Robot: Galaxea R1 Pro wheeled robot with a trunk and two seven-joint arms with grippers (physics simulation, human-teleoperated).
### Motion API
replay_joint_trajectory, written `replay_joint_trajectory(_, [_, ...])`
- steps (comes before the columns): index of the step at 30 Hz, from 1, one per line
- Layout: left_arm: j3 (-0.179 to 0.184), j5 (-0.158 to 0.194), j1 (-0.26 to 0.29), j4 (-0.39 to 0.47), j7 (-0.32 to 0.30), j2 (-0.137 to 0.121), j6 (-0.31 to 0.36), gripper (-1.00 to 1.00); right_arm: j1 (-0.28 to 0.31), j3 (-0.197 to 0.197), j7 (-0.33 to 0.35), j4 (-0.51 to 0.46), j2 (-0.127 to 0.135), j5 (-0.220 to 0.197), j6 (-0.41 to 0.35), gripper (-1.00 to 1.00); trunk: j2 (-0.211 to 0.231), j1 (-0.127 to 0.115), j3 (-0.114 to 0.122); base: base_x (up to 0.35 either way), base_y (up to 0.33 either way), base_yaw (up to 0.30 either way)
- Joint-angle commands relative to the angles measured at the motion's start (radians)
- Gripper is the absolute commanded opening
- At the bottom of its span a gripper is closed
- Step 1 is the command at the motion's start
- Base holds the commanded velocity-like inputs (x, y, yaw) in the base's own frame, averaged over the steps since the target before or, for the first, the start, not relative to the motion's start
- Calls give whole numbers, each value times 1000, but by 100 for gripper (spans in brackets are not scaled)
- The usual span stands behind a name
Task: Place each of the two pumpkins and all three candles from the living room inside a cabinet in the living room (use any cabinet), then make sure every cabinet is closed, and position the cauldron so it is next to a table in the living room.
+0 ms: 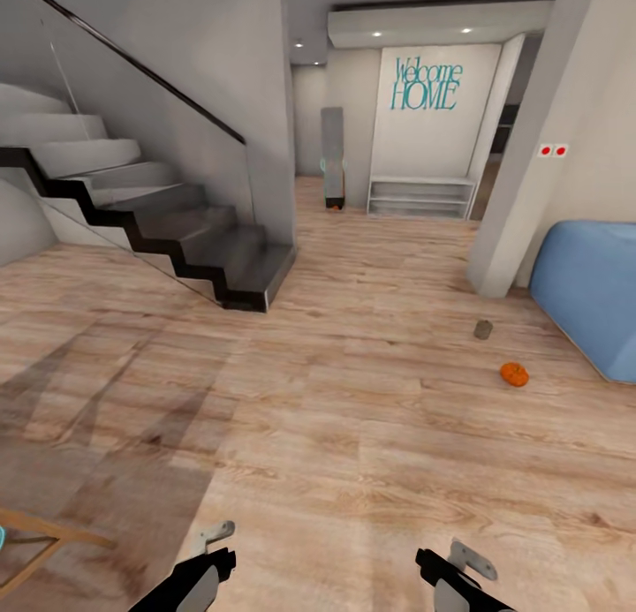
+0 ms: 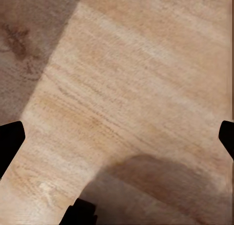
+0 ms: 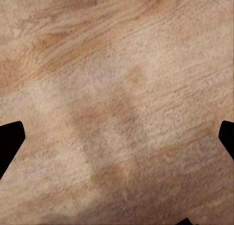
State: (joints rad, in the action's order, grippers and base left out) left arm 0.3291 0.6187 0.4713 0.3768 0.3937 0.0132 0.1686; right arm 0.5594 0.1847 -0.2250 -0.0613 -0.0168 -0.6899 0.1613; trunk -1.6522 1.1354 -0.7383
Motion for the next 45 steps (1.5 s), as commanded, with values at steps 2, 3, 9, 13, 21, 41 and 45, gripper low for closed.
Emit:
replay_joint_trajectory(2, [8,6,0,2,8,-1,4,100,0,9,-4,0,0,-9,3,100,0,1,-1,342,0,0])
replay_joint_trajectory(3, [8,6,0,2,8,-1,4,100,0,9,-4,0,0,-9,3,100,0,1,-1,342,0,0])
replay_joint_trajectory(9, [8,6,0,2,8,-1,4,100,0,9,-4,0,0,-10,3,100,0,1,-1,342,0,0])
replay_joint_trajectory(13, [8,6,0,2,8,-1,4,100,0,9,-4,0,-1,-9,3,100,0,1,-1,342,0,0])
replay_joint_trajectory(21, [8,7,0,2,8,-1,4,100,0,9,-4,0,0,-8,4,100,0,1,-1,342,0,0])
replay_joint_trajectory(41, [8,7,0,2,8,-1,4,100,0,7,-4,-1,1,-14,3,100,0,1,-1,342,0,-51])
replay_joint_trajectory(45, [8,7,0,2,8,-1,4,100,0,7,-4,-1,1,-13,3,100,0,1,-1,342,-8,-122])
